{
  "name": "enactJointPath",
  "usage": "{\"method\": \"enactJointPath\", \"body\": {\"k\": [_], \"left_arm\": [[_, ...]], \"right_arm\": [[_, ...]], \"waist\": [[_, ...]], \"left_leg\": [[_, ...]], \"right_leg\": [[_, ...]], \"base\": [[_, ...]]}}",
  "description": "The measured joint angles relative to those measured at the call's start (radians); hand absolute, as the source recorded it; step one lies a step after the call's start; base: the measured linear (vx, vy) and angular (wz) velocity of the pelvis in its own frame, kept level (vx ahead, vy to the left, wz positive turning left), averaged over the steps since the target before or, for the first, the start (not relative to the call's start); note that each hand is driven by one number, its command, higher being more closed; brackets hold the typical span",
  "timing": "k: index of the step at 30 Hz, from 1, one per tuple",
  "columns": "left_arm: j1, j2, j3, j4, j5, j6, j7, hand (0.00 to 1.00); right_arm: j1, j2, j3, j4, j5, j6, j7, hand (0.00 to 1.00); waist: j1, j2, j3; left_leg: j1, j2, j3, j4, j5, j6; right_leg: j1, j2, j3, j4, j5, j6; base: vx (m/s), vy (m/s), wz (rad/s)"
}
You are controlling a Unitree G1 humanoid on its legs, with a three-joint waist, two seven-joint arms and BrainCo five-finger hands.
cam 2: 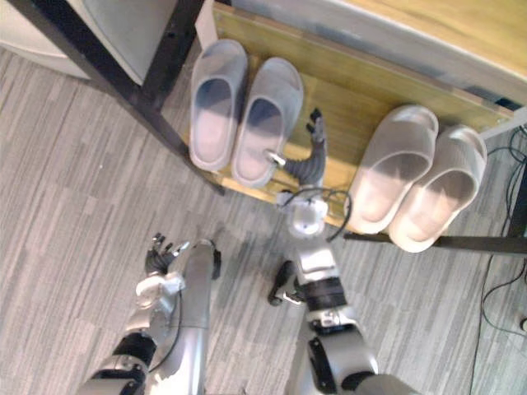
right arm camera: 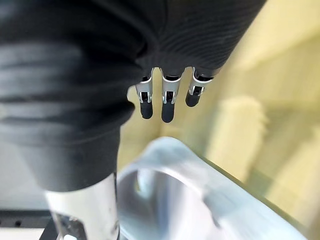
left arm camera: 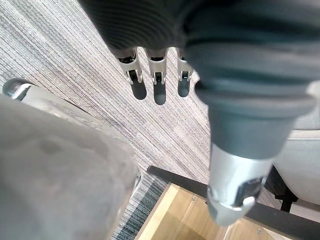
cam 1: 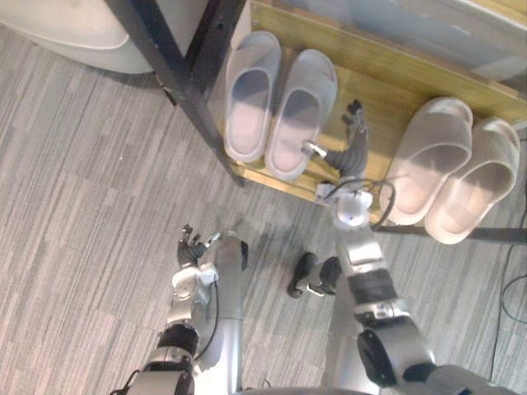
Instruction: Organize the slippers on the shoe rack
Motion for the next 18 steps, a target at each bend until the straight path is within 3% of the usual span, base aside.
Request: {"method": "enactJointPath", "body": {"k": [6,11,18], "left_arm": [[0.01,-0.002,0.004,-0.003,0.006,0.006,-0.004,0.0],[0.01,-0.007,0.005,-0.003,0.017,0.005,-0.004,0.0],[0.009,-0.015,0.015,0.0,0.025,0.005,-0.001,0.0]], "right_arm": [[0.018,-0.001,0.024,0.006,0.281,-0.075,0.121,0.0],[0.008,-0.001,0.037,0.044,0.359,-0.1,0.155,0.0],[-0.033,-0.003,0.032,0.092,0.418,-0.116,0.149,0.0]], "waist": [[0.0,0.0,0.0],[0.001,0.0,0.0],[0.002,0.002,0.002]], "left_leg": [[0.014,-0.001,0.001,-0.011,0.0,0.0],[0.015,-0.009,0.0,-0.015,0.001,-0.001],[0.019,-0.015,0.0,-0.016,0.001,-0.001]], "right_leg": [[0.015,-0.002,-0.004,-0.008,0.0,0.0],[0.016,-0.008,-0.004,-0.007,-0.001,0.001],[0.023,-0.016,-0.005,-0.006,-0.002,0.003]], "base": [[0.0,0.0,0.0],[0.01,0.005,0.04],[0.0,0.006,0.02]]}}
